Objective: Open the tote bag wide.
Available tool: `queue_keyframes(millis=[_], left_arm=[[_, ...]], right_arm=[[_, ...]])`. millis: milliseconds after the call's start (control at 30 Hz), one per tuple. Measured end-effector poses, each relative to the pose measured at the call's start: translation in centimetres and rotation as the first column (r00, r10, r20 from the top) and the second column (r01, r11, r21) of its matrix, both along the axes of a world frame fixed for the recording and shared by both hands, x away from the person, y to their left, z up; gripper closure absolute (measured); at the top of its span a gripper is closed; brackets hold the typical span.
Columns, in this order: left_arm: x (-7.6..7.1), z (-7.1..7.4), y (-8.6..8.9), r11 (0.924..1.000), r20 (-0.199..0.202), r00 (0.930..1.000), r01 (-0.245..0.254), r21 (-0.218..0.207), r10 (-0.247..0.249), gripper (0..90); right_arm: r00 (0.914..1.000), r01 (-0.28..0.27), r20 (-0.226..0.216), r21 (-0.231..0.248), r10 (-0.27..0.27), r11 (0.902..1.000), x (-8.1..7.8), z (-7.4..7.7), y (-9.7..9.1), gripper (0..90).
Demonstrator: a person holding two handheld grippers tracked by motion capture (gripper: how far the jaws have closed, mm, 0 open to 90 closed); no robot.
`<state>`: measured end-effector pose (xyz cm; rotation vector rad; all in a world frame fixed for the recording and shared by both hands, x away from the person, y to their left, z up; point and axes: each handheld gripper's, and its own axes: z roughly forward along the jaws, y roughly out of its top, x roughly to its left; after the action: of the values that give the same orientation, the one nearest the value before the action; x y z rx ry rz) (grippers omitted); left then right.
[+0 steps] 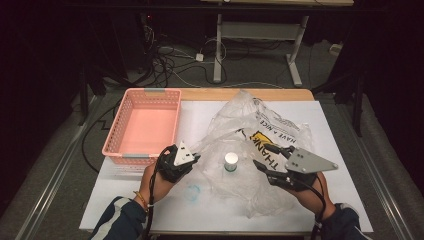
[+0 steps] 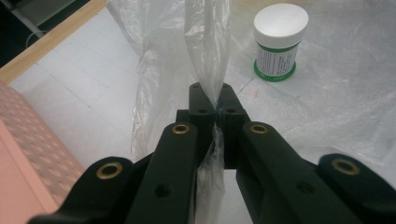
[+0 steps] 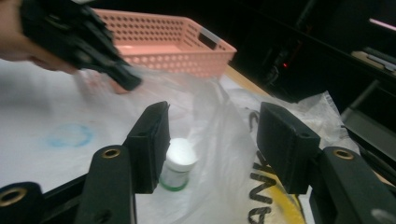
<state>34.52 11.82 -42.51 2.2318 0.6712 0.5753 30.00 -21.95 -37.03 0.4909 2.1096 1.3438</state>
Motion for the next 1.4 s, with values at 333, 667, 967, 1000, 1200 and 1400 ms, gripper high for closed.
queue_keyframes(millis=[333, 667, 967, 1000, 1200, 1400], left_arm=[[0.0, -0.1, 0.0, 1.0, 0.002, 1.0, 0.001, 0.009, -0.001, 85.3], [0.1, -0.4, -0.4, 0.9997, -0.007, 0.9999, 0.011, 0.02, -0.011, 85.3], [-0.1, -0.2, 0.0, 1.0, 0.002, 1.0, 0.007, 0.005, -0.007, 85.3], [-0.1, -0.1, 0.1, 1.0, 0.004, 1.0, 0.006, 0.002, -0.006, 85.3], [-0.4, 0.4, 0.4, 0.9996, 0.028, 0.9996, -0.001, -0.029, 0.002, 85.2], [-0.4, 0.7, 0.4, 0.9992, 0.045, 0.999, 0.0, -0.039, 0.002, 85.3]], right_arm=[[0.9842, -0.136, -0.124, -0.072, 0.126, 0.9882, -5.1, -3.4, -2.0, 31.8], [0.9661, -0.199, -0.219, -0.296, 0.137, 0.9341, -5.4, -8.1, 0.1, 45.4], [0.9812, -0.124, -0.179, -0.3, 0.072, 0.9459, -4.0, -7.9, 0.7, 87.3], [0.9825, -0.122, -0.171, -0.296, 0.073, 0.9473, -4.0, -7.8, 0.6, 88.7], [0.9925, -0.085, -0.107, -0.254, 0.06, 0.9634, -4.0, -6.6, 0.3, 89.6], [0.9968, -0.049, -0.073, -0.218, 0.034, 0.9747, -3.5, -5.7, -0.4, 89.8]])
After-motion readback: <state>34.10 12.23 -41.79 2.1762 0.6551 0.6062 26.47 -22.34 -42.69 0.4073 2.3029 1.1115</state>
